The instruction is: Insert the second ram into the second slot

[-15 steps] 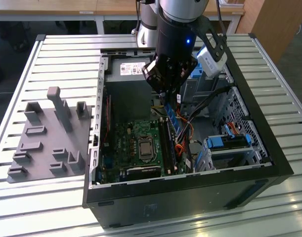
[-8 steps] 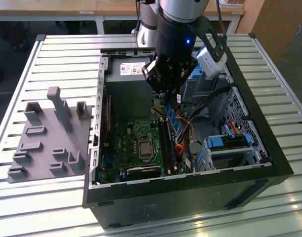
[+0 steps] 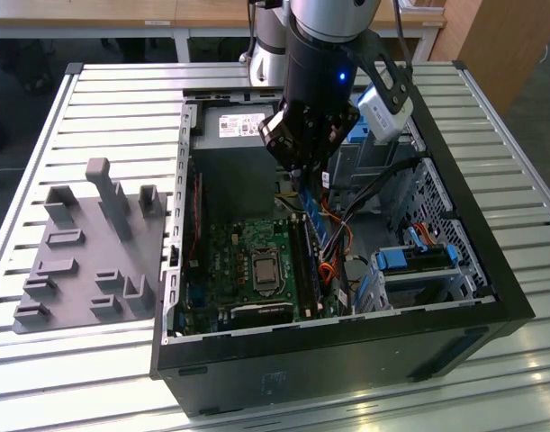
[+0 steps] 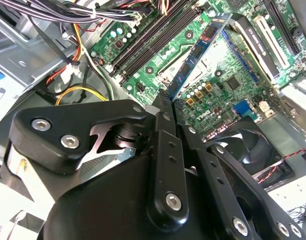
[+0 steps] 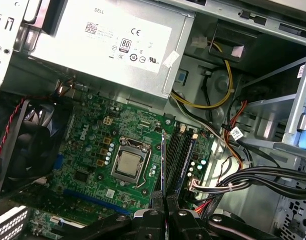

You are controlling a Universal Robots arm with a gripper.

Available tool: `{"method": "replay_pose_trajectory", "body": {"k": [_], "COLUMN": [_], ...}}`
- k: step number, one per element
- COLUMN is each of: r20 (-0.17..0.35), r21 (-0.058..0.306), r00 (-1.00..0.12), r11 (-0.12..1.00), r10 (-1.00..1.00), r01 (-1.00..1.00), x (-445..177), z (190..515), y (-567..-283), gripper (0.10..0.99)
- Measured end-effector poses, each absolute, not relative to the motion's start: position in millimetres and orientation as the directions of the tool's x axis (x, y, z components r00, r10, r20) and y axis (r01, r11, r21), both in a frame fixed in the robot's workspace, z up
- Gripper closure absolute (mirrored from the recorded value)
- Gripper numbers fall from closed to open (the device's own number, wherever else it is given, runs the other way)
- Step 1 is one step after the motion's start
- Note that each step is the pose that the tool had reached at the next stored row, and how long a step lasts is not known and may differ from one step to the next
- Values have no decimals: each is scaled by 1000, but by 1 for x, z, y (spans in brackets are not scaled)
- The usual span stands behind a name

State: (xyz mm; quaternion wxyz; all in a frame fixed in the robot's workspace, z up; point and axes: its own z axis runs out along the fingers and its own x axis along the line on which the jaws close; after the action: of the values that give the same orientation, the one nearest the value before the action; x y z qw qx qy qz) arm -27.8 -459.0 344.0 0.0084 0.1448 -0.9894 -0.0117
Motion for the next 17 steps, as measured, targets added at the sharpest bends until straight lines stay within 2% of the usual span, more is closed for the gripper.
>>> {"method": "replay_pose_trajectory", "body": {"k": [17], "r20": [13], "r21": [26], "r00": [-961], "r11": [960], "r10": [-278], "r01": [-277], "x": [-28], "z": [338], "y": [-459], "gripper": [949]}}
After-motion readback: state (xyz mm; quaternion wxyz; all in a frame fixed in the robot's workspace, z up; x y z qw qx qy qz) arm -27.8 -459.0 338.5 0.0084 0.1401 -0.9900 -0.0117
